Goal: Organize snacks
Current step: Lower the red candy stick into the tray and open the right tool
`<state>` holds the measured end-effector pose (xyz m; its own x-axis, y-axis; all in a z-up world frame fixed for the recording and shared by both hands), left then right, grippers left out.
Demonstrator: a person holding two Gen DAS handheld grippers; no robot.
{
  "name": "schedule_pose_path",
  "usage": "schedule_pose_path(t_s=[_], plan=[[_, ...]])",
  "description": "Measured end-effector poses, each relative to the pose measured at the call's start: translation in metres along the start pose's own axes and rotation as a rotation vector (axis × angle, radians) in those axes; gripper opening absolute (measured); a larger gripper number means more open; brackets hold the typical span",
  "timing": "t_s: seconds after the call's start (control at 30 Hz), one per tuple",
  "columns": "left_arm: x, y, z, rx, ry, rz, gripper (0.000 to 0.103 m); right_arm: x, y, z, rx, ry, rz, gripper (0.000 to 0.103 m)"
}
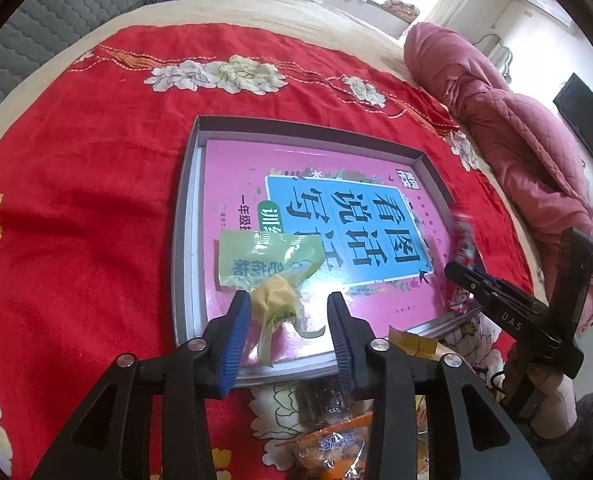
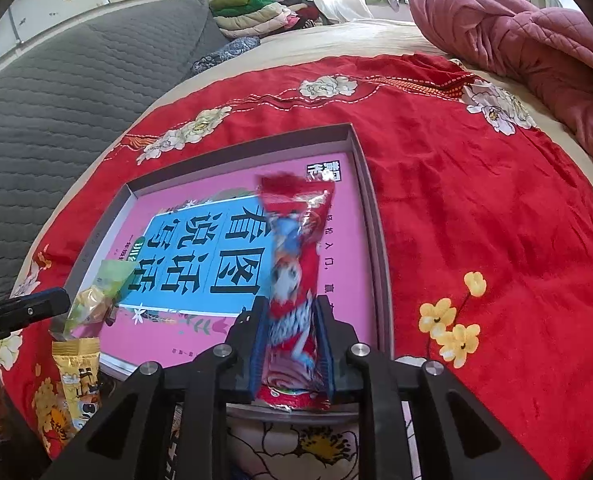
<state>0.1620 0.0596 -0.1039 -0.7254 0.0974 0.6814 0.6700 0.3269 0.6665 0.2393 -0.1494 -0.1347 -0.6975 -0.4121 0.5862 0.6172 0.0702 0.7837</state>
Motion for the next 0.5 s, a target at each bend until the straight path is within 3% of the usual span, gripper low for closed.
schedule_pose_path(t_s=[0.5], plan=[[0.0081,0.0027,-0.0028,-0.006,0.005,-0.010,0.053,0.0069,0.0081,-0.0017,-0.031,0.013,-0.026,0.037]])
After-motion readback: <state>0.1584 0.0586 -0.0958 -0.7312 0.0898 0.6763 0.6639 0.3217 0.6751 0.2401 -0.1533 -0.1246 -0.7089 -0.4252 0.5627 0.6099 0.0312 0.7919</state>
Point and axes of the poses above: each gripper's, at about its wrist camera, not at the fingertips, and x roughly against the way its jaws point, z to its left, y to its top, the point moved 9 cm from there along -x, roughly the way its jaws point, and after that the axes turned 15 degrees about -z, right-handed, at the moved point
